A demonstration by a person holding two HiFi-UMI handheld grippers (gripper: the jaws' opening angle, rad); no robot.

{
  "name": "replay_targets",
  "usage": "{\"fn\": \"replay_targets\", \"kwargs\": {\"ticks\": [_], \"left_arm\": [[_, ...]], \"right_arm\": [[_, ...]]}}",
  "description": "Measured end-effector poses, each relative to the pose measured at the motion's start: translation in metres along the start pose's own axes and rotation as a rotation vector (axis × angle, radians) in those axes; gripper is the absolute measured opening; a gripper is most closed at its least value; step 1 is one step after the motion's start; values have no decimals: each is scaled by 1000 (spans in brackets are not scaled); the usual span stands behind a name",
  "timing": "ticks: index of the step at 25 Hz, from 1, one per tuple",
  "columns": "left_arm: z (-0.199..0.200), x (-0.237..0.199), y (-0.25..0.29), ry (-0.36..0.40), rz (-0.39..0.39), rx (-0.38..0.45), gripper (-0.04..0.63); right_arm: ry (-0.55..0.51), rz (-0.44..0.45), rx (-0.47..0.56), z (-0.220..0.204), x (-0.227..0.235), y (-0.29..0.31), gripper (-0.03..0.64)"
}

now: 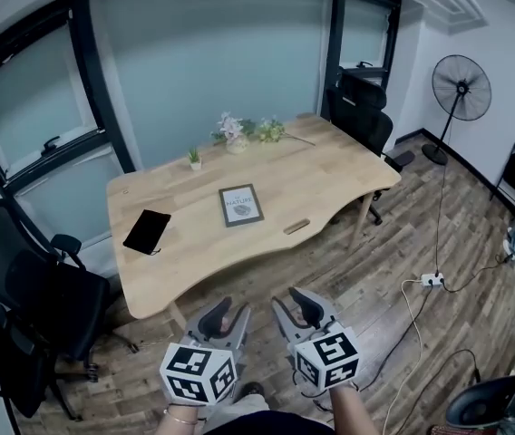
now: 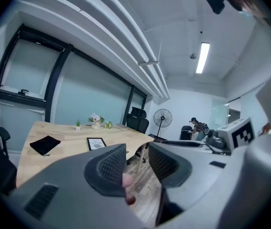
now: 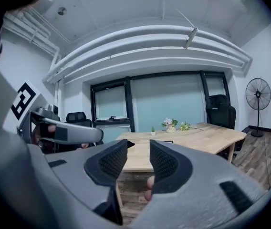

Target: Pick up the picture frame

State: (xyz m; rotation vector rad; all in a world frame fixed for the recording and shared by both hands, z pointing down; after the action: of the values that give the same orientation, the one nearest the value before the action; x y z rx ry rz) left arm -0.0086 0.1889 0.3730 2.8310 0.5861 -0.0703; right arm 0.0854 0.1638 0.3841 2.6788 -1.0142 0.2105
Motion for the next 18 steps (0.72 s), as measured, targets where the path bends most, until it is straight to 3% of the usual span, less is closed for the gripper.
{"fn": "replay_targets", "kwargs": {"ticks": [18], "left_arm": [[7, -56, 31, -8, -48, -9, 143]], "right_arm": [[-8, -71, -6, 11, 5, 62, 120]]}}
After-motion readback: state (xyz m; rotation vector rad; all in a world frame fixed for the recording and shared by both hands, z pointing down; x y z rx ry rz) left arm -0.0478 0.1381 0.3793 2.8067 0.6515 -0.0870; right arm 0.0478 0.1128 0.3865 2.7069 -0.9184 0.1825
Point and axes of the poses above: the fingertips, and each gripper's own axes: y forward along the fingers, x to its right, z out of its top, the point moved 2 cm from there along -y, backward along the fingers, and after that the axes turned 8 degrees about y, right-handed, at the moved point
